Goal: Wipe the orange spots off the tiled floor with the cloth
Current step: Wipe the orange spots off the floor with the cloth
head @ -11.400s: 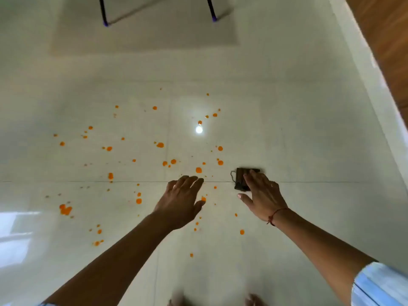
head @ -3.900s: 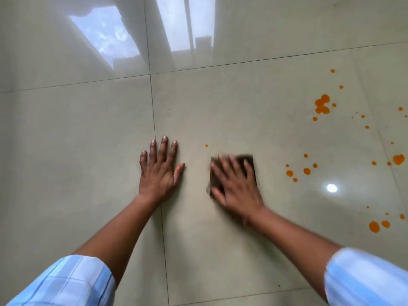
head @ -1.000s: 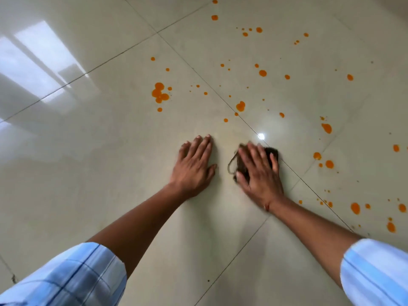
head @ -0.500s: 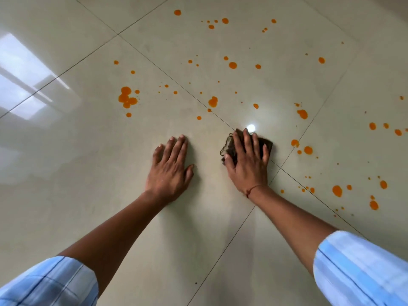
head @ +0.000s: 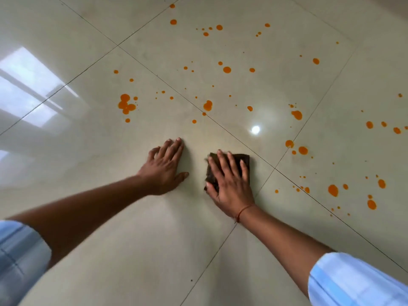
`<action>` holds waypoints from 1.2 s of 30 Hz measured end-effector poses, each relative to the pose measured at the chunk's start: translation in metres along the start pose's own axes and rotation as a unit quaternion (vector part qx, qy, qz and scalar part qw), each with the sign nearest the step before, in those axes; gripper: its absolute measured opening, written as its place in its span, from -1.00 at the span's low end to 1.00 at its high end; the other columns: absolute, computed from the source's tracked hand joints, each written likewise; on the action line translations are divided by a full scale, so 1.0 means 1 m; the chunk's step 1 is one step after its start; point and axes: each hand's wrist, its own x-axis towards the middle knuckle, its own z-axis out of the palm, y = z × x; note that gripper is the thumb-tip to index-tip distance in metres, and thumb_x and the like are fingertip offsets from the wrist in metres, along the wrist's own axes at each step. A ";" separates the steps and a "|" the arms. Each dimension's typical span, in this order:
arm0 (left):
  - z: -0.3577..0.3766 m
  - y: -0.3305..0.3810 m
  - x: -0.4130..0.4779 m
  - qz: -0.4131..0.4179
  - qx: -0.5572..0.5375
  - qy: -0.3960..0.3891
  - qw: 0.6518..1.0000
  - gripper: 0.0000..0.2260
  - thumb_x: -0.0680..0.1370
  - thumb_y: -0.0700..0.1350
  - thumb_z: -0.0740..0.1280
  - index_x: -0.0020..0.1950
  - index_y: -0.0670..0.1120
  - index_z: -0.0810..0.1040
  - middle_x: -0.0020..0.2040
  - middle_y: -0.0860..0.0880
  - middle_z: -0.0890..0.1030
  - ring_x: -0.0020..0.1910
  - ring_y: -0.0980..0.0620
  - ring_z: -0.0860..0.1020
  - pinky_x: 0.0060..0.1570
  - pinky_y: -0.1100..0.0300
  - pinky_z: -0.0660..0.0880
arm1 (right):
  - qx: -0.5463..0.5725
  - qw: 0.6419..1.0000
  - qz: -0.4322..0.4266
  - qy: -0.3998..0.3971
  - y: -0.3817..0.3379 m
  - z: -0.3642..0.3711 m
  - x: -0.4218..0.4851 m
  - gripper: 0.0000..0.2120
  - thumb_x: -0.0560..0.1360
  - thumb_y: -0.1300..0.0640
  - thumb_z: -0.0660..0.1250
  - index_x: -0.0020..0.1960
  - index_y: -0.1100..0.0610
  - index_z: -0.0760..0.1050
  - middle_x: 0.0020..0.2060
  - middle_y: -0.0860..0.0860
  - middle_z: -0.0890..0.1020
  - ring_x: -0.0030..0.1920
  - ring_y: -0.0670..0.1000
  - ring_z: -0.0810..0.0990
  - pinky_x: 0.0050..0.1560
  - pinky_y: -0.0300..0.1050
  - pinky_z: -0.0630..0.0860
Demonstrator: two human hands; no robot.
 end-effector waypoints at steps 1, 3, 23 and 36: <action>-0.007 -0.003 0.001 0.008 0.021 -0.026 0.999 -0.20 0.54 0.35 -0.05 0.55 -0.12 -0.28 0.58 -0.09 -0.23 0.55 -0.08 -0.18 0.46 -0.03 -0.06 | -0.002 0.999 -0.027 -0.019 0.003 0.000 0.001 -0.33 0.51 -0.23 0.11 0.56 -0.04 0.13 0.56 0.04 0.17 0.55 0.13 0.11 0.48 0.27 0.09; -0.016 0.000 0.001 0.006 0.040 -0.068 0.997 -0.07 0.46 0.46 -0.03 0.54 -0.13 -0.33 0.56 -0.10 -0.29 0.55 -0.10 -0.20 0.47 -0.03 -0.05 | 0.001 0.999 -0.035 -0.024 0.006 -0.011 0.040 -0.34 0.52 -0.21 0.13 0.57 -0.04 0.12 0.57 0.04 0.15 0.56 0.12 0.07 0.49 0.27 0.04; -0.089 0.025 0.024 -0.011 0.119 -0.239 0.963 0.14 0.32 0.49 0.25 0.55 -0.19 -0.20 0.58 -0.13 -0.18 0.55 -0.13 -0.07 0.48 -0.09 0.00 | 0.030 0.996 -0.005 -0.082 -0.014 -0.016 0.033 -0.34 0.54 -0.20 0.08 0.58 -0.02 0.06 0.58 0.04 0.11 0.57 0.13 0.04 0.49 0.23 -0.04; -0.124 -0.069 0.136 0.033 0.189 -0.078 0.978 0.36 0.05 0.59 0.30 0.56 -0.19 -0.14 0.59 -0.12 -0.10 0.54 -0.14 -0.22 0.45 -0.14 -0.25 | 0.012 0.999 0.041 -0.019 -0.020 -0.009 0.093 -0.33 0.53 -0.24 0.07 0.57 -0.02 0.11 0.58 0.04 0.14 0.56 0.12 0.11 0.49 0.23 0.05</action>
